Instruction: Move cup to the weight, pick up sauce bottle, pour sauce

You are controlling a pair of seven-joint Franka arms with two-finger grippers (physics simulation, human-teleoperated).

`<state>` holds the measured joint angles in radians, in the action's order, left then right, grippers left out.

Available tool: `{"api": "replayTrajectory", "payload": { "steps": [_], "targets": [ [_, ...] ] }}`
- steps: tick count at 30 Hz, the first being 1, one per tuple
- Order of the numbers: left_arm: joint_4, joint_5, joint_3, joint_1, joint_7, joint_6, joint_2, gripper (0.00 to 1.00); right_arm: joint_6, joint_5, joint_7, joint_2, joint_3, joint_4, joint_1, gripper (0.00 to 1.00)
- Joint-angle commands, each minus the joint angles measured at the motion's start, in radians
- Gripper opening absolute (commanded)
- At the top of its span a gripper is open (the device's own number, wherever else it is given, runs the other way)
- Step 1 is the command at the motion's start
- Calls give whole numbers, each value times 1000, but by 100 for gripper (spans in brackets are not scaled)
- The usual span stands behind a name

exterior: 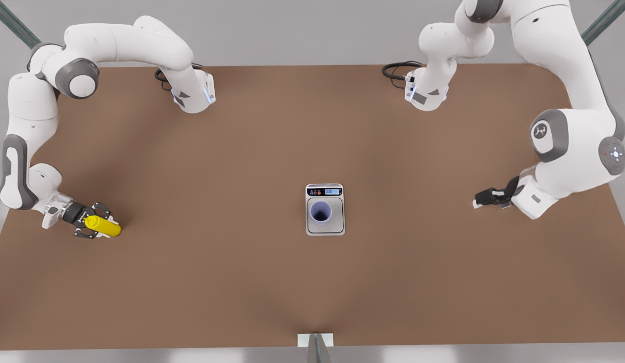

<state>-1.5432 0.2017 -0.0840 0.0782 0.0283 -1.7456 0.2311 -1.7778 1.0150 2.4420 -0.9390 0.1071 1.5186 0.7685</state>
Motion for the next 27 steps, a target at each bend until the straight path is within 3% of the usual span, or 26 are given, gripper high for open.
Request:
{"api": "replayTrajectory", "payload": {
  "steps": [1,6,9,13,17,19,23,27],
  "targets": [
    [2,-102,13,-8,-27,6,-10,100,0,1,0,0,0,0,0,55],
    [78,-104,13,-2,-38,6,57,100,17,1,-47,26,14,-8,0,55],
    [98,-147,10,-2,-39,9,57,100,9,-27,-182,129,34,-44,-47,55],
    [115,-154,9,0,-31,8,56,100,-153,-141,-417,305,26,-31,-276,55],
    [137,-168,7,-3,-27,3,60,100,-293,-214,-498,342,23,-32,-606,55],
    [137,-165,7,-3,-30,1,77,100,-339,-245,-569,367,19,-31,-693,55],
    [137,-166,7,-5,-30,0,82,100,-517,-450,-810,373,20,-37,-859,55],
    [138,-166,7,-3,-30,0,80,100,-574,-808,-1289,408,20,-43,-1049,55]
  ]
}}
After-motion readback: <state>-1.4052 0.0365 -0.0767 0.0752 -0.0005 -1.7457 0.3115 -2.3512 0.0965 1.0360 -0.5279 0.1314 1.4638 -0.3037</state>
